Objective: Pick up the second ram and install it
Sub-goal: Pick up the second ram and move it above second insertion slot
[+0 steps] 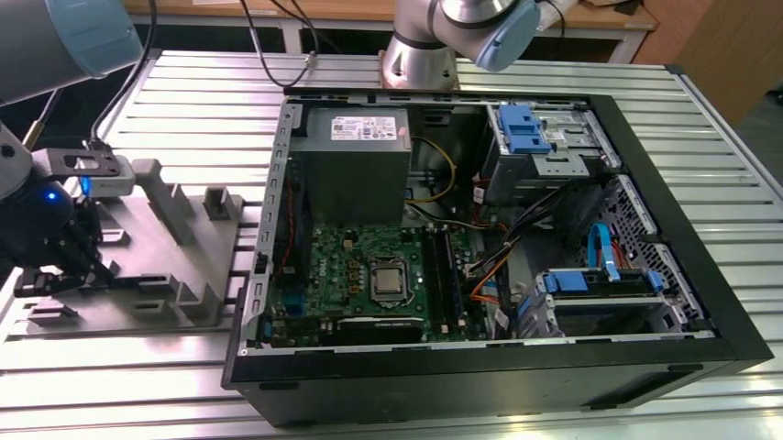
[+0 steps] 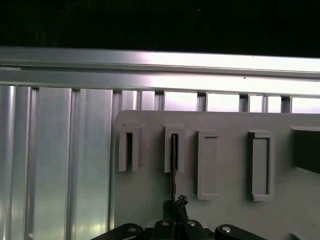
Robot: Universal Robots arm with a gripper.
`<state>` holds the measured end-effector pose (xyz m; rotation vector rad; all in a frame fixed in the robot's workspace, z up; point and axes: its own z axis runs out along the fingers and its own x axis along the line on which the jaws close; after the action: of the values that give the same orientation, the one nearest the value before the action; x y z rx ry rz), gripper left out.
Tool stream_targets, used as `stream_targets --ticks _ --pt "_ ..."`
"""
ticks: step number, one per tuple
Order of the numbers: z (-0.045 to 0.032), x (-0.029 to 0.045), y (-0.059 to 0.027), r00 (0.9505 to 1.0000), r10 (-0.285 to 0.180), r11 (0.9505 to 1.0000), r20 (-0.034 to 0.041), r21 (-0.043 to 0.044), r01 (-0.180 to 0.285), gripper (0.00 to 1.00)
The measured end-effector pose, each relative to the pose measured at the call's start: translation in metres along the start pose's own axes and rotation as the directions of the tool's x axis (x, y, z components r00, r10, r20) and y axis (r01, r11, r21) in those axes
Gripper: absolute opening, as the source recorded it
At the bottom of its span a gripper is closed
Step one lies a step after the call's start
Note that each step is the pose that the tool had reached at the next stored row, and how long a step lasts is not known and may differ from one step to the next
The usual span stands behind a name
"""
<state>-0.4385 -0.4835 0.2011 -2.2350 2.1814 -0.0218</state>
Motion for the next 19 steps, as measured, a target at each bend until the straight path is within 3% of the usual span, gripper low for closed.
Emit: stream_targets --ticks 13,19 --pt "-0.0038 0.0 -0.0002 1.0 0.004 1.0 0.001 0.0001 -0.004 0.11" --pt "-0.0124 -0.0001 -0.0003 1.0 0.004 1.0 0.0011 0.0004 -0.004 0.11"
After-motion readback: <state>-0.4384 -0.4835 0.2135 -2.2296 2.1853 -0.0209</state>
